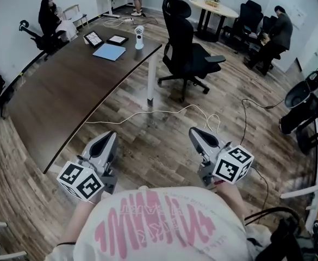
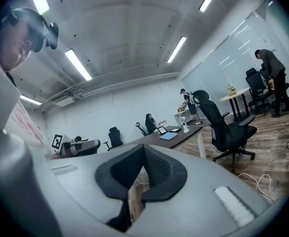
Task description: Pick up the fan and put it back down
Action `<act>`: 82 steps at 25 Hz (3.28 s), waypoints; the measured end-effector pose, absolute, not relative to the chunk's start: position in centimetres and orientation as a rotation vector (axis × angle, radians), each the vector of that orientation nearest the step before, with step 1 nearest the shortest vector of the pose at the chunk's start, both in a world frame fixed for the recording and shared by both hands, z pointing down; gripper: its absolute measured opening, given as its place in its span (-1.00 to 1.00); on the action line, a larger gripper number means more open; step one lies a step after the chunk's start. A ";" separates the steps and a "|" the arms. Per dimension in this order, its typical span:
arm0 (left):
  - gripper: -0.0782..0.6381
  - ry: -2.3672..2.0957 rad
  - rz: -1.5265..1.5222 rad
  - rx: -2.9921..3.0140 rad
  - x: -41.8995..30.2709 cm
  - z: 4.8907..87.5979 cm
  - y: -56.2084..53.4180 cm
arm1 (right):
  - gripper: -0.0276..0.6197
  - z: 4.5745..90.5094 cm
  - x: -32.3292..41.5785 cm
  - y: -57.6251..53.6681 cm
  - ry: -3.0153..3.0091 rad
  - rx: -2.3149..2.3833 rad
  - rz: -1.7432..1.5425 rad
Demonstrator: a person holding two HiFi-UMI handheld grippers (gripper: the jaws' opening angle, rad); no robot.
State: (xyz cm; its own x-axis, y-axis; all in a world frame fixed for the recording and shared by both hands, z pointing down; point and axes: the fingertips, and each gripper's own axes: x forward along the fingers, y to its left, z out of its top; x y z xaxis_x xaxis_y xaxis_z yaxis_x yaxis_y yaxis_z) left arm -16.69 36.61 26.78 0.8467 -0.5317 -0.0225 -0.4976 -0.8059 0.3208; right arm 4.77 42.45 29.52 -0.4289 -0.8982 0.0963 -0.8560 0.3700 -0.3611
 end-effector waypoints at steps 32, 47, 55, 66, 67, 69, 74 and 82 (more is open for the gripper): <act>-0.73 -0.675 -0.137 2.720 -15.2 27.6 20.3 | -0.90 30.7 4.9 27.3 2.465 -1.664 -0.610; -0.73 -0.792 -0.114 2.693 -7.6 27.6 16.4 | -0.90 30.4 11.5 20.8 2.614 -1.540 -0.653; -0.73 -0.939 -0.102 2.613 -5.1 28.3 15.0 | -0.90 30.7 14.7 16.8 2.704 -1.407 -0.677; -0.73 -1.076 -0.136 2.582 -2.6 28.7 14.6 | -0.90 31.5 16.9 14.4 2.805 -1.265 -0.665; -0.73 -1.081 -0.140 2.581 -2.4 28.7 14.5 | -0.90 31.5 17.1 14.2 2.807 -1.261 -0.657; -0.73 -1.087 -0.149 2.587 -1.9 28.8 14.1 | -0.90 31.5 17.8 13.8 2.806 -1.262 -0.647; -0.73 -1.114 -0.147 2.584 -1.4 29.0 13.6 | -0.90 32.3 18.8 13.3 2.806 -1.260 -0.654; -0.73 -1.128 -0.125 2.570 0.1 29.7 12.6 | -0.90 33.4 20.3 12.1 2.827 -1.267 -0.652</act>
State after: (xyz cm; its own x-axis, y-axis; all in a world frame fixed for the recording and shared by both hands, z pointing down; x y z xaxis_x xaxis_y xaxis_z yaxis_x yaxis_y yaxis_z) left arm 0.08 12.63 29.70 0.6825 -0.7291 0.0518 -0.7001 -0.6317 0.3328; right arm 20.27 12.10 33.38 -0.6796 -0.7097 0.1859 -0.7194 0.5951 -0.3582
